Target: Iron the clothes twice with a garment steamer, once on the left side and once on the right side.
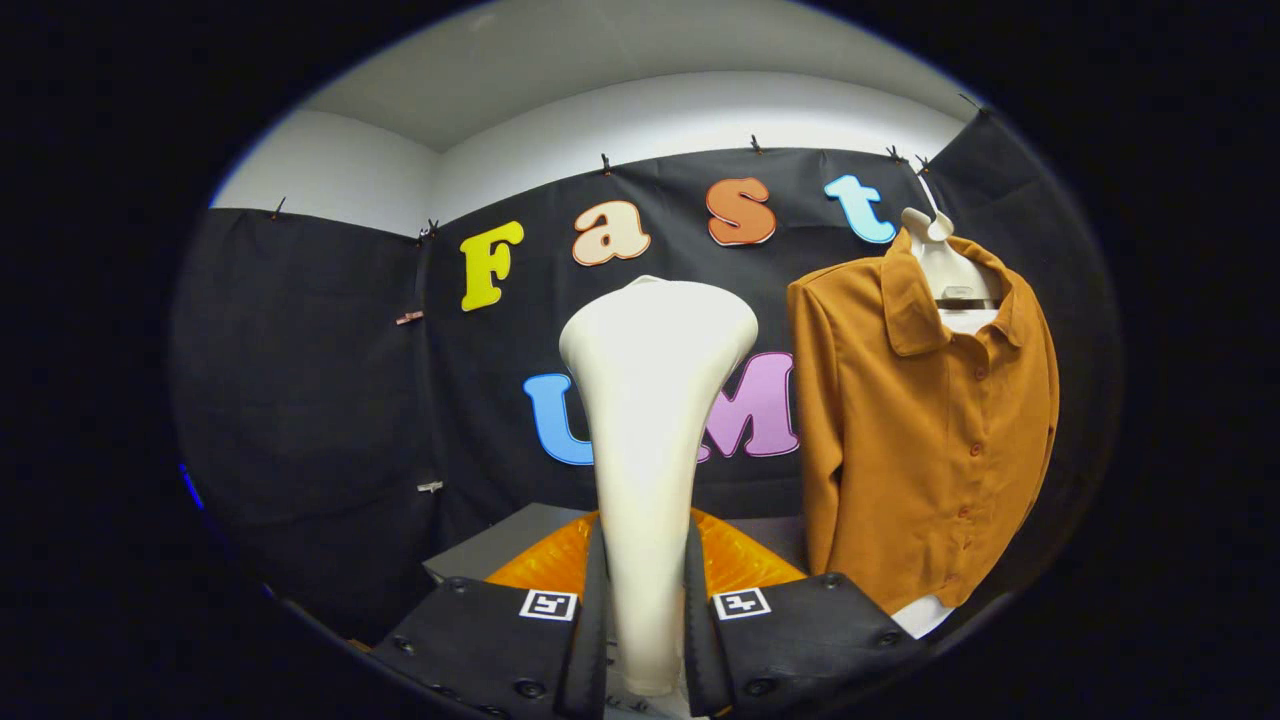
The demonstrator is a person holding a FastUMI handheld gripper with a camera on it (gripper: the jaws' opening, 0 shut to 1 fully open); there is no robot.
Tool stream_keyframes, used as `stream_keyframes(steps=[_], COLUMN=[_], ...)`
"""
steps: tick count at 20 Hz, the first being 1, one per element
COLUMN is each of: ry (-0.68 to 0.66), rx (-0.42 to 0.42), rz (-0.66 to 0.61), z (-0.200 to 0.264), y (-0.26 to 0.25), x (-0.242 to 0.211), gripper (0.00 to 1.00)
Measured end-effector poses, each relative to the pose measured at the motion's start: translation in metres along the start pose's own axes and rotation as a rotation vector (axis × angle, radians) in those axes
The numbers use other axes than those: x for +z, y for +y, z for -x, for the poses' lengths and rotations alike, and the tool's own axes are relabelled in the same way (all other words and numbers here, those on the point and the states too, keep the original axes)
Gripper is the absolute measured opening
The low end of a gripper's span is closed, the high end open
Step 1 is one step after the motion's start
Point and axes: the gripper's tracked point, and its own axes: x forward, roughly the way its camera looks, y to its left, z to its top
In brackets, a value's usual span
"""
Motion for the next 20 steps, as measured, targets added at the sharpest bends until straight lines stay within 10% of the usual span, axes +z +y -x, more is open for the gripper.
stream_keyframes(steps=[20], ry=[0.013], rx=[-0.045], rz=[0.044], z=[0.001], y=[0.061], x=[-0.011], gripper=[0.35])
